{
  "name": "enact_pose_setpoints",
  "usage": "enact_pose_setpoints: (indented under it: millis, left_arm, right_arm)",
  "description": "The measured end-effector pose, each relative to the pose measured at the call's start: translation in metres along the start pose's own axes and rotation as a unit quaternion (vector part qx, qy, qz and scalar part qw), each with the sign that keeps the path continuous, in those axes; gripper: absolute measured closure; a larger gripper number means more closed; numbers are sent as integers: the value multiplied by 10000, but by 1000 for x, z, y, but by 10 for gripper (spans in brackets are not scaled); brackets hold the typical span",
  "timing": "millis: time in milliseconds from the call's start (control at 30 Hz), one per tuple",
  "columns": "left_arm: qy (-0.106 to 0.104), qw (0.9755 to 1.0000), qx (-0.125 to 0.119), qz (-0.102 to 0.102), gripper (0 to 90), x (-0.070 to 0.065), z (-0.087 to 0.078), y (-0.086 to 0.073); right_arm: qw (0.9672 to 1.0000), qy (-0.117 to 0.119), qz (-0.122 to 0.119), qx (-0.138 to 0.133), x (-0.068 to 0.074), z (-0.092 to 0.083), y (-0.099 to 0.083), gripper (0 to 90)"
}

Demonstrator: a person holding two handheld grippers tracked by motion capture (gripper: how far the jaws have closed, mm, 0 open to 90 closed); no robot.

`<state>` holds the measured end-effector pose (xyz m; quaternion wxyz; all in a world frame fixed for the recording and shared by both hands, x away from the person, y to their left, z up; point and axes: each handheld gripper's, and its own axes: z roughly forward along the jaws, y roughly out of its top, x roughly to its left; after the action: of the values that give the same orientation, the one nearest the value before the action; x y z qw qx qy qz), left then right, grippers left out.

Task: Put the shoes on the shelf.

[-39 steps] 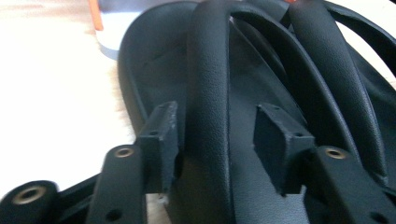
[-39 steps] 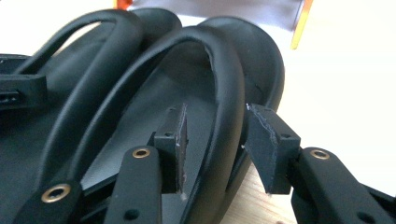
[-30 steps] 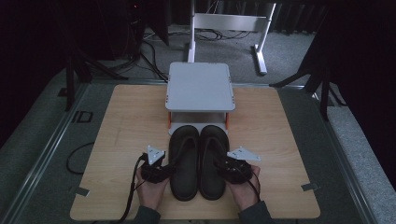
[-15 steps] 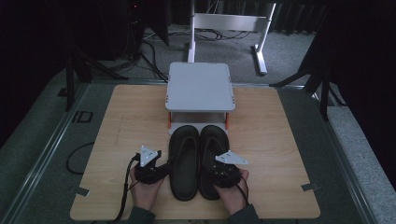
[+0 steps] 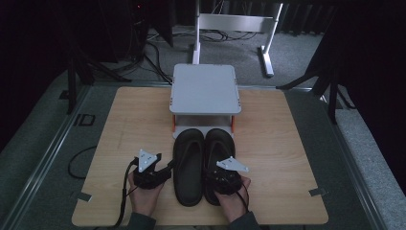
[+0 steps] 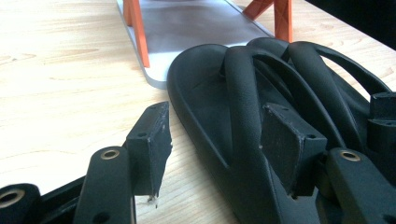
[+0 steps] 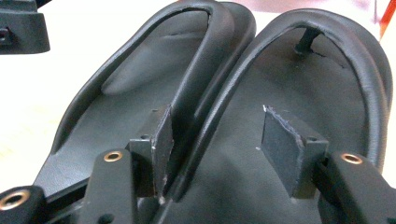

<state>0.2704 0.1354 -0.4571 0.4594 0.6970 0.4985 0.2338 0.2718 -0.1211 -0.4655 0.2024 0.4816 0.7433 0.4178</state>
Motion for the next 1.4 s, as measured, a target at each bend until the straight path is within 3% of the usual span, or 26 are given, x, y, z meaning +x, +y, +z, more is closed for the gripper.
enact_pose_setpoints:
  millis: [367, 533, 600, 800, 900, 1133, 1400]
  left_arm:
    - [36, 10000, -2, -1, 431, 1, -1, 0]
    - [43, 10000, 1, -14, 431, 2, -2, -1]
    - [59, 10000, -5, -13, 431, 2, -2, -1]
    - [81, 10000, -9, -37, 431, 5, -3, -1]
    - [79, 10000, -15, -50, 431, 6, -3, -1]
    - [85, 9999, -33, -68, 431, 7, -5, -1]
    - [93, 9999, -56, -111, 431, 10, -6, -1]
  right_arm:
    - [9999, -47, 89, 6, 12, 9, -4, 348]
    - [10000, -88, 6, 24, 21, 14, -8, 348]
    - [9998, -212, -5, -8, 26, 17, -9, 351]
    - [9988, -473, -68, 40, 32, 24, -10, 454]
    - [9981, -604, 11, 83, 31, 25, -8, 511]
    - [9965, -817, -101, 131, 36, 28, -7, 546]
    - [9960, -856, -221, 152, 39, 29, -7, 652]
